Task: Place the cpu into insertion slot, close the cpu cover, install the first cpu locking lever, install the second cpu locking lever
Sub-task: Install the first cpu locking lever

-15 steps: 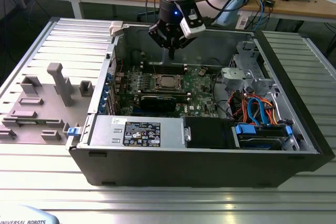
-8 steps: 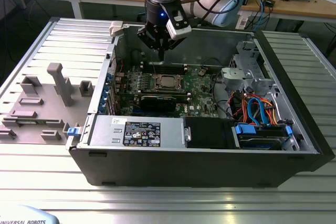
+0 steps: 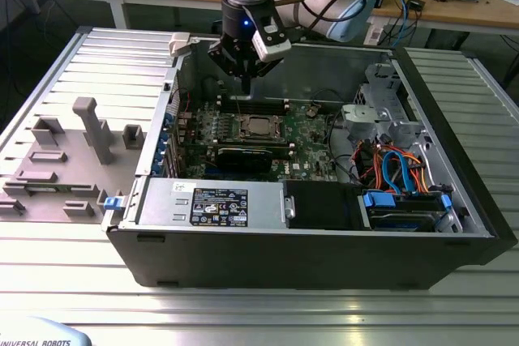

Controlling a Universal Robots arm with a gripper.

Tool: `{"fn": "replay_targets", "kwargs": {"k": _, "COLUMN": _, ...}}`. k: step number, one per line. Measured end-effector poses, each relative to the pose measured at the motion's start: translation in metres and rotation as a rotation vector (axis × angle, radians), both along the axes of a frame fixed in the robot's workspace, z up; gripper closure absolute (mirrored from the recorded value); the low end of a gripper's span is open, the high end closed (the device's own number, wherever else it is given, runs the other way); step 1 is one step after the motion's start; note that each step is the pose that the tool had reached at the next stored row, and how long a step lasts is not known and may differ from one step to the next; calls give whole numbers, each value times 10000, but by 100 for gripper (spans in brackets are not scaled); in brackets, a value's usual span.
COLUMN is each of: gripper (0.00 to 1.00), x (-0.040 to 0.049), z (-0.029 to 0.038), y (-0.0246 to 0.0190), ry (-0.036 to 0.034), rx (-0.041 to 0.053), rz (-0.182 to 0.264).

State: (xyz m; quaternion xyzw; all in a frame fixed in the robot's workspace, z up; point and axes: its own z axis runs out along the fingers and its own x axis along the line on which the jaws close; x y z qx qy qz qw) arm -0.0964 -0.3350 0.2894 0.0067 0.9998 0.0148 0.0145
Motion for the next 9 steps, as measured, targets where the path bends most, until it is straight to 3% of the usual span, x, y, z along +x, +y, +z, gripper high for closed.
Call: {"fn": "replay_targets", "kwargs": {"k": 9, "gripper": 89, "x": -30, "z": 0, "y": 0, "ry": 0, "rx": 0, "rz": 0}}
